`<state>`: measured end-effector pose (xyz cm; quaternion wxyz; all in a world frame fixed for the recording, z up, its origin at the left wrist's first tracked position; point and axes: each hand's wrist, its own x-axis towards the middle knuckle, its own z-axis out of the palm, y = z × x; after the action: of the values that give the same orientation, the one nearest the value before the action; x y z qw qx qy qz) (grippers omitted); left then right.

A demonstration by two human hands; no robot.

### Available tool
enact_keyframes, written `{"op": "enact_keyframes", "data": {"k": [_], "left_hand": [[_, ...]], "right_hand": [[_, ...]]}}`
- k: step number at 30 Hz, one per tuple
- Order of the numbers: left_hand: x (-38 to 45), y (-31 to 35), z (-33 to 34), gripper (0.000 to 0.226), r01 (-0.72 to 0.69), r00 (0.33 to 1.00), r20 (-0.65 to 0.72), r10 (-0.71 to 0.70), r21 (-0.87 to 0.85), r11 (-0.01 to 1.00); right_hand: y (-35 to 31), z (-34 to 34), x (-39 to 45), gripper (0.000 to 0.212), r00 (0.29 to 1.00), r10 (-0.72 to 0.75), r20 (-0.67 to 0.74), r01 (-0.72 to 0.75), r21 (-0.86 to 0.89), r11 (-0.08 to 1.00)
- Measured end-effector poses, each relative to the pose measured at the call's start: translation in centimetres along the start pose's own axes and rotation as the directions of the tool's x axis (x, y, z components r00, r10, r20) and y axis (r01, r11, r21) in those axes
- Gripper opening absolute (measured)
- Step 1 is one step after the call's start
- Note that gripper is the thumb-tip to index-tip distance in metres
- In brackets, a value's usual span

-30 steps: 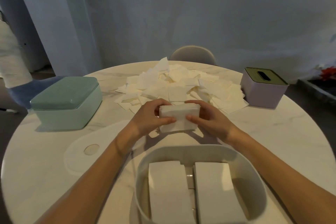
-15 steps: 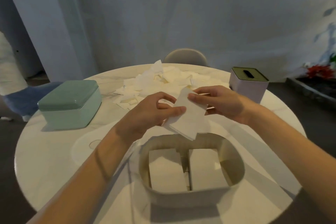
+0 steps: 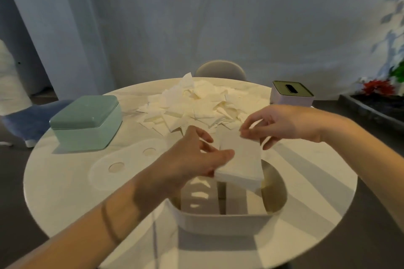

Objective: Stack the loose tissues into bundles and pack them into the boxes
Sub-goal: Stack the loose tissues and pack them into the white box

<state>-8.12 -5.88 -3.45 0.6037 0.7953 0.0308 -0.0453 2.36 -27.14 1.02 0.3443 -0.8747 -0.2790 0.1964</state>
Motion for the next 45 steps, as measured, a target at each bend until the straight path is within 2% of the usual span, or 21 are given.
{"op": "enact_keyframes", "data": {"k": [2,4,9,13,17,21,28,31,33,34,37,39,41,45], "left_hand": [[-0.6,-0.8,0.7,0.049,0.003,0.999,0.045,-0.005,0.053,0.999],[-0.9,-1.4,1.0,0.047,-0.002,0.996,0.087,-0.014,0.177,0.984],[-0.9,-1.9,1.5,0.047,-0.004,0.995,0.093,-0.034,0.386,0.923],[-0.7,-2.1,1.8,0.042,-0.057,0.993,0.116,0.012,0.396,0.917],[-0.7,-2.4,1.5,0.043,-0.134,0.988,0.137,0.072,0.525,0.841],[-0.4,-2.8,1.8,0.042,-0.17,0.981,0.167,0.094,0.531,0.83],[0.3,-2.5,1.1,0.042,-0.223,0.973,0.17,0.153,0.553,0.803],[1.2,-0.9,-0.3,0.033,-0.252,0.966,0.181,0.184,0.513,0.82],[2.4,0.5,-1.4,0.029,-0.239,0.97,0.147,0.192,0.45,0.861],[3.7,0.9,-2.0,0.028,-0.234,0.972,0.118,0.203,0.409,0.882],[8.3,0.0,-3.3,0.025,-0.199,0.977,-0.01,0.214,0.319,0.926],[11.6,-1.9,-3.6,0.023,-0.175,0.971,-0.105,0.216,0.31,0.935],[14.2,-3.7,-3.2,0.023,-0.174,0.961,-0.176,0.214,0.219,0.96],[17.0,-6.0,-1.1,0.019,-0.212,0.939,-0.286,0.191,-0.043,0.976]], "right_hand": [[0.2,0.5,-0.4,0.02,0.998,0.038,0.044,-0.034,-0.09,0.995],[0.5,0.9,-0.6,0.024,0.998,0.049,0.046,-0.042,-0.139,0.989],[0.6,1.5,-0.6,0.027,0.997,0.075,0.028,-0.065,-0.264,0.962],[0.4,2.1,0.0,0.034,0.994,0.111,-0.004,-0.105,-0.352,0.93],[1.0,2.9,0.8,0.046,0.986,0.166,-0.031,-0.161,-0.478,0.864],[1.5,3.3,1.1,0.043,0.976,0.22,0.002,-0.191,-0.491,0.85],[2.0,3.0,2.0,0.039,0.978,0.207,0.026,-0.17,-0.476,0.863],[1.7,1.7,2.8,0.042,0.979,0.2,0.038,-0.18,-0.297,0.938],[1.8,0.7,4.2,0.052,0.987,0.153,-0.047,-0.159,-0.159,0.975],[2.4,0.2,5.5,0.055,0.983,0.124,-0.134,-0.139,-0.113,0.984],[5.4,-0.8,10.2,0.049,0.905,0.08,-0.417,-0.16,-0.161,0.974],[7.5,-1.2,13.4,0.048,0.849,0.066,-0.524,-0.205,-0.212,0.956],[9.2,-1.5,16.4,0.057,0.831,0.041,-0.554,-0.2,-0.231,0.952],[10.9,-2.0,20.5,0.08,0.848,0.01,-0.53,-0.174,-0.262,0.949]]}}
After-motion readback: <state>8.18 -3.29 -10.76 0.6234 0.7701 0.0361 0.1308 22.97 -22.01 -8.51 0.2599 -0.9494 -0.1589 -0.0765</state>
